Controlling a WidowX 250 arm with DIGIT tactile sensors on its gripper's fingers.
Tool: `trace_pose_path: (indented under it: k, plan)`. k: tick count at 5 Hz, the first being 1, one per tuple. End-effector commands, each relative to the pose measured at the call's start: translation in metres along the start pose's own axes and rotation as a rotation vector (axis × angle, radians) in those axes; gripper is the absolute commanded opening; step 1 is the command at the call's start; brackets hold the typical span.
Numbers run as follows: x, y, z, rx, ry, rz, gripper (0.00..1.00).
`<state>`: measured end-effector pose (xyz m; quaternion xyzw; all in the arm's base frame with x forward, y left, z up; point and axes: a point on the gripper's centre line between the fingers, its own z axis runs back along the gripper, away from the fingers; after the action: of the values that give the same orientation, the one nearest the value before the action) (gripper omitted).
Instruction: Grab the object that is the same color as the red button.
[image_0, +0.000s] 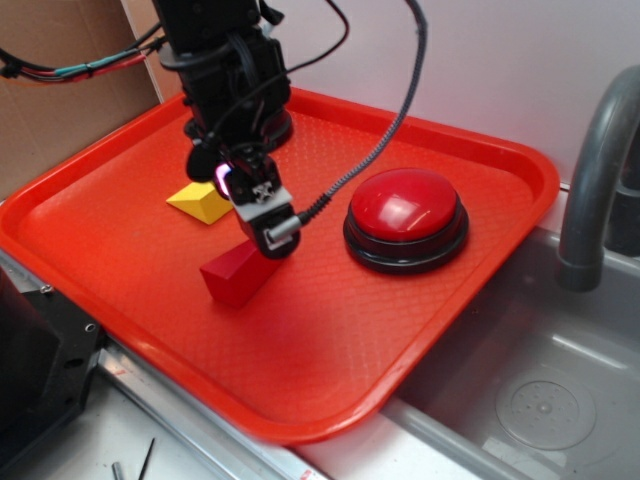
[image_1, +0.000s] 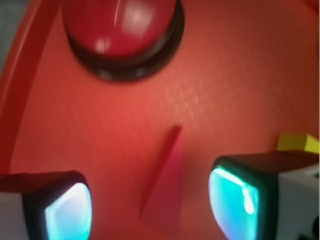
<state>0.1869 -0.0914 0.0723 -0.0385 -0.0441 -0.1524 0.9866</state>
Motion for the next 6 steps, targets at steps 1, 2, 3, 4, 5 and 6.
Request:
trace_pose_path:
  k: [1,2,3,4,5,6]
  plan:
    - [0.003,0.020,-0.020,0.016,0.026,0.133,1.00]
    - [-0.048,0.016,-0.014,0.010,0.048,0.135,1.00]
    - [-0.066,0.004,-0.016,-0.001,0.060,0.111,1.00]
    - [-0.080,-0.002,-0.020,-0.013,0.074,0.099,1.00]
    - [-0.078,0.001,-0.011,-0.016,0.085,0.022,1.00]
    - [-0.077,0.009,0.003,-0.051,0.090,0.021,1.00]
